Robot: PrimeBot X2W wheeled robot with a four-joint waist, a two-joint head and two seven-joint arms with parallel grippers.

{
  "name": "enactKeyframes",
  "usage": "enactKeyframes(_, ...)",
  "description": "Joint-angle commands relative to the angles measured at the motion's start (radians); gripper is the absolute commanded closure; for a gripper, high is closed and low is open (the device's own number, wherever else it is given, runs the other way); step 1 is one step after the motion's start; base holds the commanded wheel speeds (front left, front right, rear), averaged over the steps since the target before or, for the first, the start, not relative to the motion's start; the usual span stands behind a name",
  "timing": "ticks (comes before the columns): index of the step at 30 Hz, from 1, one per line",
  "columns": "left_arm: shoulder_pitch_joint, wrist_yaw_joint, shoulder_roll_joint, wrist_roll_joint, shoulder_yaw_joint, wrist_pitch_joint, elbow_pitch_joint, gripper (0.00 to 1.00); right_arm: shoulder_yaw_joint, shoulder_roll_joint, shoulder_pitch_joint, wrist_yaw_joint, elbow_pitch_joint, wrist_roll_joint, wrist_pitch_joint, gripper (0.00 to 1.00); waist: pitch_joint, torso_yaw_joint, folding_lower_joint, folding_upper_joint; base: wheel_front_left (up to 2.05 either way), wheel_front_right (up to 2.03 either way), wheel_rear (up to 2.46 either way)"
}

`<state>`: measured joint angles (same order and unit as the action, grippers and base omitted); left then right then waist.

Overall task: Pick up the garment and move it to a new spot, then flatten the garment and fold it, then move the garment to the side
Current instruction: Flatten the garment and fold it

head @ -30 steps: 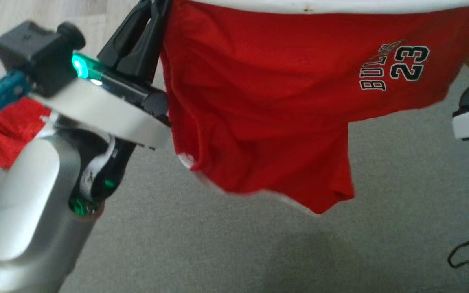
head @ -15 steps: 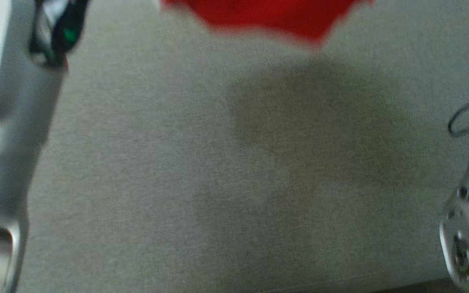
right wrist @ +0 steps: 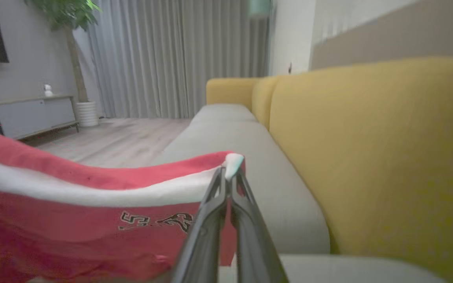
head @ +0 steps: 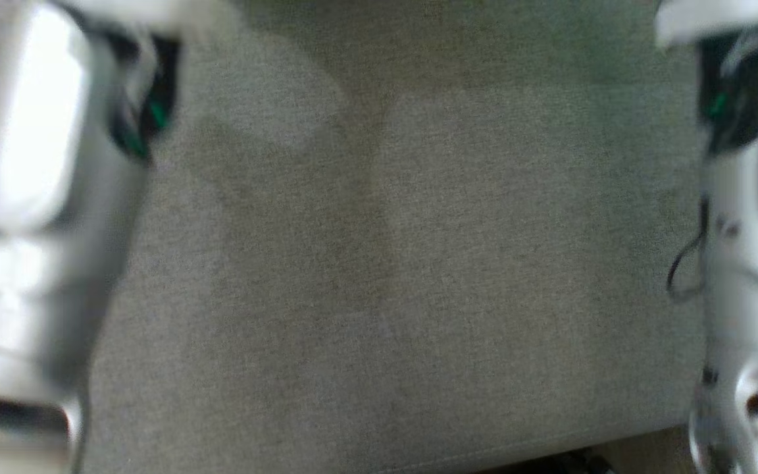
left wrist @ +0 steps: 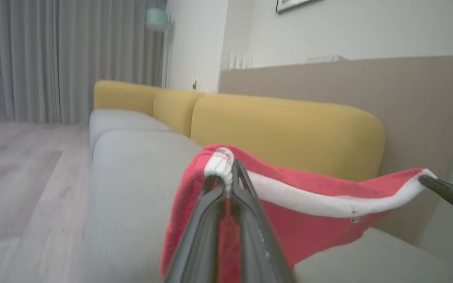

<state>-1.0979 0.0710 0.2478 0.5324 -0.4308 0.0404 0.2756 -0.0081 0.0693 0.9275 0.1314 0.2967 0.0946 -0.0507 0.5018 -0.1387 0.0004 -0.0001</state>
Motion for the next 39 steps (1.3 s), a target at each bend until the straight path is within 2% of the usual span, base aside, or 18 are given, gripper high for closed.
enactKeyframes(1, 0.064, 0.004, 0.03, 0.001, 0.001, 0.031, -0.029, 1.0, 0.02, -0.019, -0.061, -0.001, -0.026, 0.03, -0.023, 1.0, 0.011, 0.001, -0.0004, 0.0001, 0.0, 0.0, 0.0)
enactKeyframes(9, 0.373, 0.012, 0.027, 0.012, -0.064, 0.158, -0.089, 1.0, 0.016, -0.019, -0.325, -0.001, -0.093, 0.099, -0.074, 1.0, -0.051, 0.015, -0.0004, 0.0001, 0.0, 0.0, 0.0)
enactKeyframes(15, 0.572, -0.022, 0.024, 0.015, -0.108, 0.179, -0.188, 1.0, -0.012, -0.019, -0.507, -0.001, -0.199, 0.101, -0.047, 1.0, -0.154, 0.024, -0.0004, 0.0001, 0.0, 0.0, 0.0)
enactKeyframes(17, 0.676, -0.043, 0.026, 0.031, -0.126, 0.176, -0.233, 1.0, -0.039, -0.019, -0.614, -0.001, -0.256, 0.097, -0.026, 1.0, -0.225, 0.021, -0.0004, 0.0001, 0.0, 0.0, 0.0)
enactKeyframes(18, 0.676, -0.043, 0.026, 0.031, -0.126, 0.176, -0.233, 1.0, -0.039, -0.019, -0.614, -0.001, -0.256, 0.097, -0.026, 1.0, -0.225, 0.021, -0.0004, 0.0001, 0.0, 0.0, 0.0)
enactKeyframes(21, 0.813, -0.069, 0.036, 0.057, -0.157, 0.155, -0.299, 1.0, -0.075, -0.019, -0.781, -0.001, -0.346, 0.105, 0.019, 1.0, -0.307, 0.018, -0.0004, 0.0001, 0.0, 0.0, 0.0)
enactKeyframes(22, 0.813, -0.069, 0.036, 0.057, -0.157, 0.155, -0.299, 1.0, -0.075, -0.019, -0.781, -0.001, -0.346, 0.105, 0.019, 1.0, -0.307, 0.018, -0.0004, 0.0001, 0.0, 0.0, 0.0)
enactKeyframes(28, 0.99, -0.119, 0.056, 0.085, -0.192, 0.131, -0.416, 1.0, -0.118, -0.019, -1.005, -0.001, -0.503, 0.124, 0.101, 1.0, -0.364, 0.013, -0.0004, 0.0001, 0.0, 0.0, 0.0)
enactKeyframes(33, 1.041, -0.136, 0.041, 0.102, -0.228, 0.102, -0.447, 1.0, -0.162, -0.019, -1.042, -0.001, -0.574, 0.12, 0.134, 1.0, -0.35, 0.04, -0.0004, 0.0001, 0.0, 0.0, 0.0)
enactKeyframes(39, 1.001, -0.13, -0.024, 0.113, -0.265, 0.086, -0.398, 1.0, -0.165, -0.019, -0.903, -0.001, -0.534, 0.079, 0.189, 1.0, -0.293, 0.103, -0.0004, 0.0001, 0.0, 0.0, 0.0)
